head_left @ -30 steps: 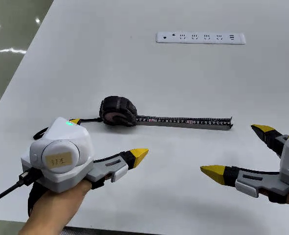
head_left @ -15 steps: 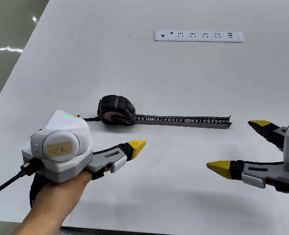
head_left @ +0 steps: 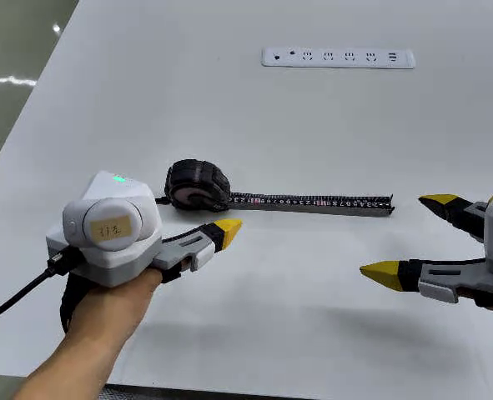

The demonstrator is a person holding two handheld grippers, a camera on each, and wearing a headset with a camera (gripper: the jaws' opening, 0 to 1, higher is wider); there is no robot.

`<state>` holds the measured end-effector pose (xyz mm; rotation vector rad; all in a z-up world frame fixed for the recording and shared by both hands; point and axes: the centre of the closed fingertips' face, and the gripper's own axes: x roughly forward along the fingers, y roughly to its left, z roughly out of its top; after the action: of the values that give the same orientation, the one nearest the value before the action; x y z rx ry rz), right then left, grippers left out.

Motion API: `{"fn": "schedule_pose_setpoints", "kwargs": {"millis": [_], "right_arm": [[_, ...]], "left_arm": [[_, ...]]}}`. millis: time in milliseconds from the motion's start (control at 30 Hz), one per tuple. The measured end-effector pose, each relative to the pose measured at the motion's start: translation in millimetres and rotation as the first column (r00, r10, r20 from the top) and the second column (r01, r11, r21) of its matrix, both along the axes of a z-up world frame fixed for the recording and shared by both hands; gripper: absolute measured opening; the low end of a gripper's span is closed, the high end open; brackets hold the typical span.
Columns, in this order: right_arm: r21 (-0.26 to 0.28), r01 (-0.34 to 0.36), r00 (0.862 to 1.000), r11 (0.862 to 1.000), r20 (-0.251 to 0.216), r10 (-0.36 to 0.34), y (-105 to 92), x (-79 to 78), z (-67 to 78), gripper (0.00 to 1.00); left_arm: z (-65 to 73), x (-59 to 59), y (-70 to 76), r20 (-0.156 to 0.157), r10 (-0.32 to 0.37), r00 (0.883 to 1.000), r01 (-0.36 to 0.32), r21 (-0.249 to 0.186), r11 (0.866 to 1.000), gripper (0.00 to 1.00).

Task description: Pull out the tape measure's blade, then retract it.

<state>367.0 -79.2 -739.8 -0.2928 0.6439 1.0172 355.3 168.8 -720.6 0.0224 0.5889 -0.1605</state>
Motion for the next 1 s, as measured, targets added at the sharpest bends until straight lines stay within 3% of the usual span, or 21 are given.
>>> {"fn": "schedule_pose_setpoints", "kwargs": {"millis": [467, 1000], "right_arm": [[-0.036, -0.066, 0.998, 0.997, -0.001, 0.066, -4.6, 16.7, -7.4, 0.72], [-0.093, -0.186, 0.982, 0.978, -0.004, 0.187, -7.4, 36.8, -18.0, 0.61]], "left_arm": [[-9.9, 11.5, 3.8, -0.019, 0.040, 0.999, -0.040, -0.006, 0.999, 0.80], [-18.7, 24.6, 10.8, -0.051, 0.094, 0.994, -0.096, -0.030, 0.995, 0.73]]}}
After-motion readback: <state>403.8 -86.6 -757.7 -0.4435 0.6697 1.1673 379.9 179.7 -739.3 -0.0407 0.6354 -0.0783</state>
